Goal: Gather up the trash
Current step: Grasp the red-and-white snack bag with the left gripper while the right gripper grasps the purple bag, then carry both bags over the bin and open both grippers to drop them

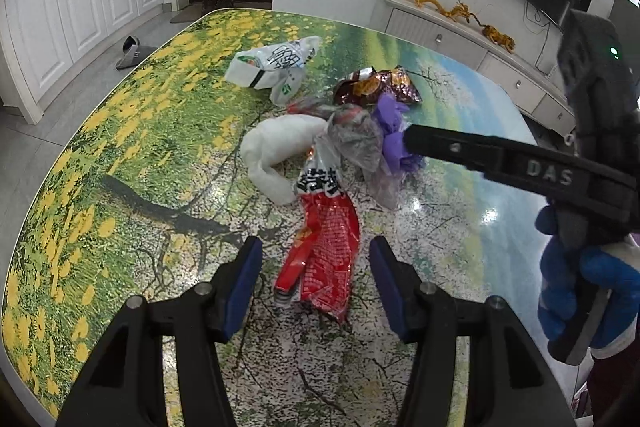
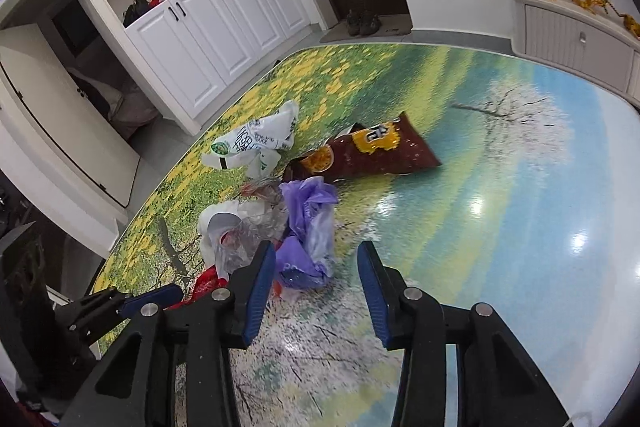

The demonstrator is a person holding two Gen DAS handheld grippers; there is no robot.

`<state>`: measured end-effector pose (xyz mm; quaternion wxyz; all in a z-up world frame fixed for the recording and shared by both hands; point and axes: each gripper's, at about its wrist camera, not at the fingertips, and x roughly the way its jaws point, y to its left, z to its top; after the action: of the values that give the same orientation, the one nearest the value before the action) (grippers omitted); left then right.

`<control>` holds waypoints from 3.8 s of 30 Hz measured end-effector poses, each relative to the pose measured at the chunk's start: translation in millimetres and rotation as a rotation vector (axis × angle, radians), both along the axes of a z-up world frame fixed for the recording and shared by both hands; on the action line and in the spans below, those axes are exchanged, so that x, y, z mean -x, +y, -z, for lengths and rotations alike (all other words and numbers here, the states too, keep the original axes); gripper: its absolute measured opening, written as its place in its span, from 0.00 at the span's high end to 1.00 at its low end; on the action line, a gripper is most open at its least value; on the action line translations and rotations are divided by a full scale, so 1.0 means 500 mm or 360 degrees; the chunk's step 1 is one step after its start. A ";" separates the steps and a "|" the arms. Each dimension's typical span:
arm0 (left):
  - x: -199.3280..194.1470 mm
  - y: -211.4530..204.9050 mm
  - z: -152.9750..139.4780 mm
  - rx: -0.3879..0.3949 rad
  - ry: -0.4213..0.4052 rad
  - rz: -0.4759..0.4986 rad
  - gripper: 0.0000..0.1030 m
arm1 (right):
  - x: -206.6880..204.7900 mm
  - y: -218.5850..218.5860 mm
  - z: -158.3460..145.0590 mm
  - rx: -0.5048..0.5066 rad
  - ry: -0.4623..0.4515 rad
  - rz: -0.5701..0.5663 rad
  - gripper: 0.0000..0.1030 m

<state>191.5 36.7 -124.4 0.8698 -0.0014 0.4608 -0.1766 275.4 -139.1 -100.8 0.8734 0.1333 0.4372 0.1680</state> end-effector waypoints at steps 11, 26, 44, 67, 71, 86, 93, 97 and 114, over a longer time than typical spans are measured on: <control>0.006 -0.008 0.009 -0.0012 0.0005 0.0007 0.68 | -0.014 0.014 0.021 -0.0065 0.0043 -0.0054 0.64; 0.051 -0.019 -0.020 0.0039 0.0004 -0.0005 0.72 | 0.060 -0.041 0.005 -0.0105 -0.0009 -0.0014 0.70; 0.149 -0.088 -0.153 -0.0015 -0.0217 0.0042 0.73 | 0.234 -0.173 -0.093 -0.0133 -0.0224 0.0120 0.70; 0.258 -0.407 -0.250 -0.0043 -0.0475 0.0600 0.73 | 0.434 -0.451 -0.108 -0.0142 -0.0284 0.0576 0.70; 0.273 -0.484 -0.234 -0.0061 -0.0458 0.0746 0.73 | 0.470 -0.507 -0.081 -0.0142 -0.0235 0.0690 0.70; 0.307 -0.691 -0.153 -0.0100 -0.0330 0.1109 0.73 | 0.560 -0.638 0.065 -0.0199 0.0056 0.0992 0.70; 0.307 -0.727 -0.118 -0.0102 -0.0252 0.1141 0.73 | 0.579 -0.672 0.100 -0.0232 0.0122 0.1056 0.70; 0.302 -0.734 -0.110 -0.0105 -0.0222 0.1143 0.73 | 0.584 -0.676 0.113 -0.0240 0.0143 0.1062 0.70; 0.267 -0.779 -0.062 -0.0094 -0.0074 0.1136 0.72 | 0.589 -0.691 0.139 -0.0247 0.0214 0.1097 0.70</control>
<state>58.0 -353.0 -93.5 0.7632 0.1889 0.4172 -0.4559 -18.9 -484.7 -170.1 0.8353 0.3497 0.4089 -0.1128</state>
